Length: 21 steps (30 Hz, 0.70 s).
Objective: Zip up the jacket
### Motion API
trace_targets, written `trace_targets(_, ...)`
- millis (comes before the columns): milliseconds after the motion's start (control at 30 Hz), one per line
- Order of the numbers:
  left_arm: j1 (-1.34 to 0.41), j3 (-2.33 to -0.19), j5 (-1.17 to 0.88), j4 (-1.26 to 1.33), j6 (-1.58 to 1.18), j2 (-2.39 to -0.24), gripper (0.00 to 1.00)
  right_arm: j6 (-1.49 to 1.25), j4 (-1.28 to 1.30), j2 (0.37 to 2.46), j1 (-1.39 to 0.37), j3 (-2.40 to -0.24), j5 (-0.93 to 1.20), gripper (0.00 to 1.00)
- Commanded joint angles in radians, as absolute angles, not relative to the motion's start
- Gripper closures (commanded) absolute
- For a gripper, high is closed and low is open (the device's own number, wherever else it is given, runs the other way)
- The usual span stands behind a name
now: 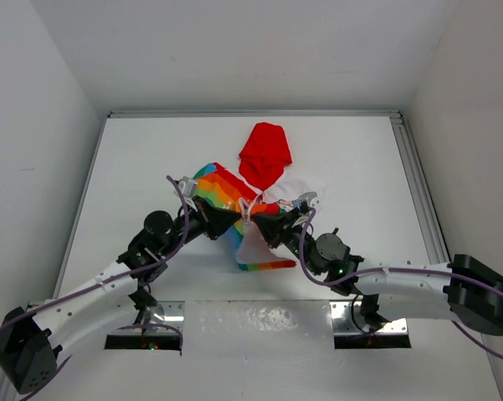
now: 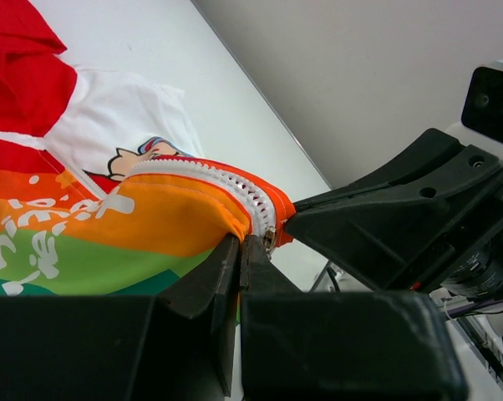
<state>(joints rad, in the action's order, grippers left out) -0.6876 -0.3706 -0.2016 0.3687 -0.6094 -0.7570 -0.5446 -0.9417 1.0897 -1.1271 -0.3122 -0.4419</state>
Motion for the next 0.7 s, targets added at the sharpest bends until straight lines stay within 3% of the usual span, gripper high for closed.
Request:
trace_targets(0,-0.69,-0.367,-0.235,0.387,-0.595,-0.744,1.0,-0.537,-0.96,1.081,-1.123,-0.379,-0.433,1.0)
trace_targets(400,-0.69,-0.385,-0.23,0.305,-0.571,-0.758,1.0,-0.575,-0.642,1.127,-1.121,-0.553,-0.426,1.0)
trace_targets(667,-0.69,-0.391,-0.287,0.288,-0.592,-0.686,1.0,-0.601,-0.604,1.19,-1.06,-0.591,-0.425,1.0)
